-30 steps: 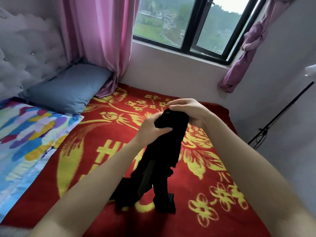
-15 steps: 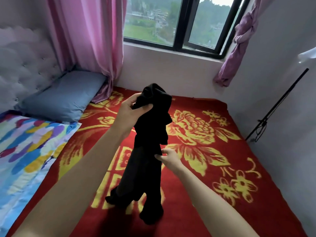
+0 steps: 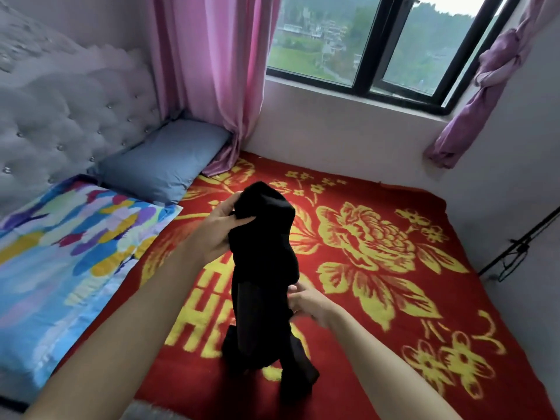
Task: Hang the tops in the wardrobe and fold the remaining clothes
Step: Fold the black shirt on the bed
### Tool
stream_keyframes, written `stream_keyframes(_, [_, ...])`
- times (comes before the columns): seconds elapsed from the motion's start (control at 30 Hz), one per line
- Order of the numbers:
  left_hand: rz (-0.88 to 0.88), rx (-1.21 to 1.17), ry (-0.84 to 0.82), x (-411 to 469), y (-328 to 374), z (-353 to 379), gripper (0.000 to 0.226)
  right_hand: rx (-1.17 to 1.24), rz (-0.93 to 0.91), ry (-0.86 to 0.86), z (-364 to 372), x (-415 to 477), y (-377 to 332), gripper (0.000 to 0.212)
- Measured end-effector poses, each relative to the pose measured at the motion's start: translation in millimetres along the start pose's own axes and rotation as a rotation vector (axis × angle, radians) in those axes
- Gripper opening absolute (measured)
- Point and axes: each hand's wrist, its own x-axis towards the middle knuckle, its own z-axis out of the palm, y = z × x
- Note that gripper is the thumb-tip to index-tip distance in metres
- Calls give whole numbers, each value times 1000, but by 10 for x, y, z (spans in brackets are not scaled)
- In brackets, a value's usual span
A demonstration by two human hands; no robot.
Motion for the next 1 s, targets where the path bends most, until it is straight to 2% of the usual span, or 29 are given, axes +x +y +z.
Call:
stream_keyframes(0.1, [-4,-23,84,-67,22,-52,36,-348,93,-168,116,17,69,61])
stream_keyframes(0.2, [-18,-61,190,-164,21,-227,35,-532,237,-263,46,-7,210,65])
stream_keyframes(0.3, [-34,-97,291,-296,5,-502,31,-848,360,-188,-111,-86,409,49])
stream_keyframes(0.4, [-135,-40,303,-500,-99,-848,31,-1140,366,57,-338,-232,598,27])
stream_keyframes(0.47, [-239,152,214,-653,-211,-1080,33,-1225,297,232,-493,-333,673,17])
stream_keyframes(0.5, [-314,280,165,-711,-268,-1179,34,-1230,261,308,-540,-375,671,19])
stream_keyframes(0.6, [-530,709,65,-796,-466,-1369,21,-1234,254,474,-624,-412,669,45])
stream_keyframes(0.63, [-577,809,43,-807,-547,-1402,17,-1240,280,477,-627,-419,644,44])
stream_keyframes(0.7, [-611,905,19,-814,-737,-1462,12,-1251,383,468,-602,-431,583,16])
stream_keyframes(0.73, [-597,945,9,-815,-854,-1506,9,-1220,442,474,-587,-415,574,20])
stream_keyframes(0.77, [-592,1037,0,-805,-990,-1566,12,-1191,494,475,-545,-416,546,28])
stream_keyframes(0.8, [-609,1237,-22,-801,-1088,-1614,22,-1183,513,477,-504,-412,526,32])
stream_keyframes(0.87, [-709,1709,-134,-824,-1244,-1674,37,-1232,428,519,-411,-431,458,30])
stream_keyframes(0.9, [-812,1802,-204,-842,-1313,-1691,43,-1264,358,536,-373,-449,416,30])
stream_keyframes(0.97, [-1018,1733,-283,-826,-1432,-1659,68,-1222,215,546,-328,-479,310,34])
stream_keyframes(1.0, [-1046,1662,-304,-796,-1480,-1609,83,-1133,172,530,-306,-507,246,34])
